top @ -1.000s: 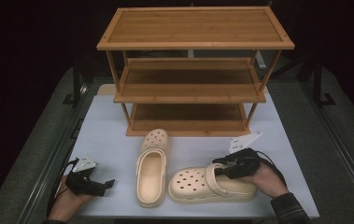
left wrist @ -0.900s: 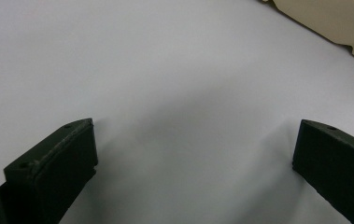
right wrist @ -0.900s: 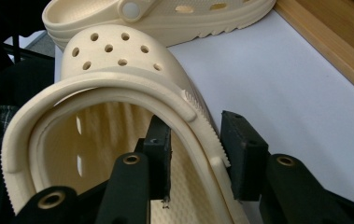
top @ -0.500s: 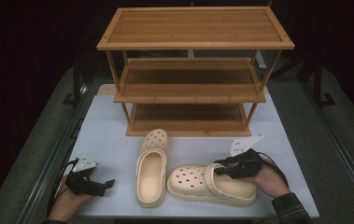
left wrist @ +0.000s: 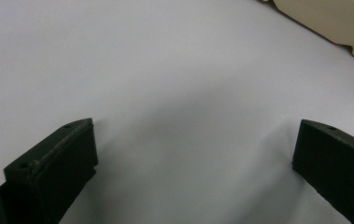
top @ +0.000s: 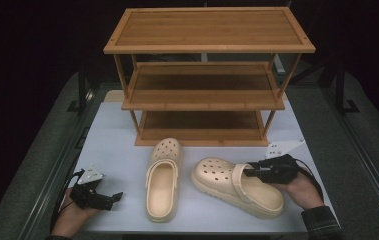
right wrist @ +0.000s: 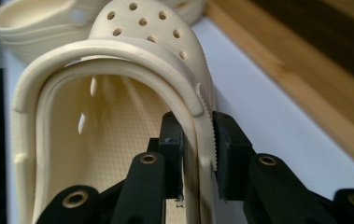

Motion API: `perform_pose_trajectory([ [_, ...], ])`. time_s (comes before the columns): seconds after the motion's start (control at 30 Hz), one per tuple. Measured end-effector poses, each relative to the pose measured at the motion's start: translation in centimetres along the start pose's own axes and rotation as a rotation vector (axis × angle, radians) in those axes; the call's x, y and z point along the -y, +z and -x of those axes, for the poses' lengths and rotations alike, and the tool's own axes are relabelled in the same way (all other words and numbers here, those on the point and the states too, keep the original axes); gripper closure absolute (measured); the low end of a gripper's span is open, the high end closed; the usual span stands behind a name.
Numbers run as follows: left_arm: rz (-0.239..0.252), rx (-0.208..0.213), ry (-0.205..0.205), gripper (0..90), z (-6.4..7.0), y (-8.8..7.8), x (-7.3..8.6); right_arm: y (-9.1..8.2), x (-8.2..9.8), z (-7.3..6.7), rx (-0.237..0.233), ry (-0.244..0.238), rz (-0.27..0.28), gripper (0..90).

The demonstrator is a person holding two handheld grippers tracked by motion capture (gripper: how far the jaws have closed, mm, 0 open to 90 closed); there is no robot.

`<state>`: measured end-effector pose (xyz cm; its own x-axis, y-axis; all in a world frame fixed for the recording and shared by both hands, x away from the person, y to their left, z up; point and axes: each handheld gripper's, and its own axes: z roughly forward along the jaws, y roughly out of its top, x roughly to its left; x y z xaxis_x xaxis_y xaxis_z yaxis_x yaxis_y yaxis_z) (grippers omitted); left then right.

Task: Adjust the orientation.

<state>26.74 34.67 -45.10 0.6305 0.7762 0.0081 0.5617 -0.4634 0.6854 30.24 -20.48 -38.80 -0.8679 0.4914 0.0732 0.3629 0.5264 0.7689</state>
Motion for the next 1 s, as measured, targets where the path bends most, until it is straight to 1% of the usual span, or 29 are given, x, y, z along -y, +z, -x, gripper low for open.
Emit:
perform_pose_trajectory([
  [0.07,0.000,0.000,0.000,0.0,0.0,0.0,0.0,-0.6,0.2,0.5,0.052,0.010,0.004,74.8],
  [0.13,0.000,0.000,0.000,0.0,0.0,0.0,0.0,-1.0,0.4,0.9,0.088,0.021,0.007,74.7],
  [0.23,0.000,0.000,0.000,0.0,0.0,0.0,0.0,-1.2,0.8,1.6,0.131,0.037,0.007,74.8],
  [0.33,0.000,0.000,0.000,0.0,0.0,0.0,0.0,-1.1,1.1,2.0,0.154,0.043,-0.001,74.6],
  [0.43,0.000,0.000,0.000,0.0,0.0,0.0,0.0,-0.8,1.2,2.1,0.163,0.046,-0.014,74.0],
  [0.6,0.000,0.000,0.000,0.0,0.0,0.0,0.0,0.0,1.3,2.0,0.141,0.063,-0.038,70.4],
  [0.63,0.000,0.000,0.000,0.0,0.0,0.0,0.0,0.0,1.3,2.0,0.144,0.056,-0.039,69.6],
  [0.67,0.000,0.000,0.000,0.0,0.0,0.0,0.0,0.0,1.3,2.0,0.138,0.060,-0.035,69.2],
  [0.77,-0.001,0.001,0.000,0.0,0.0,0.0,0.0,-0.3,1.5,2.2,0.132,0.073,-0.025,65.4],
  [0.8,-0.001,0.001,0.000,0.0,0.0,0.0,0.0,-0.5,1.5,2.2,0.125,0.079,-0.020,62.3],
  [0.87,-0.001,0.001,0.001,0.0,0.0,0.0,0.0,-0.9,1.6,2.1,0.124,0.084,-0.013,58.9],
  [0.93,-0.001,0.001,0.000,0.0,0.0,0.0,0.0,-1.6,1.8,1.9,0.122,0.090,0.010,57.8],
  [1.0,-0.001,0.001,0.000,0.0,0.0,0.0,0.0,-2.8,2.1,1.7,0.114,0.097,0.048,57.9],
])
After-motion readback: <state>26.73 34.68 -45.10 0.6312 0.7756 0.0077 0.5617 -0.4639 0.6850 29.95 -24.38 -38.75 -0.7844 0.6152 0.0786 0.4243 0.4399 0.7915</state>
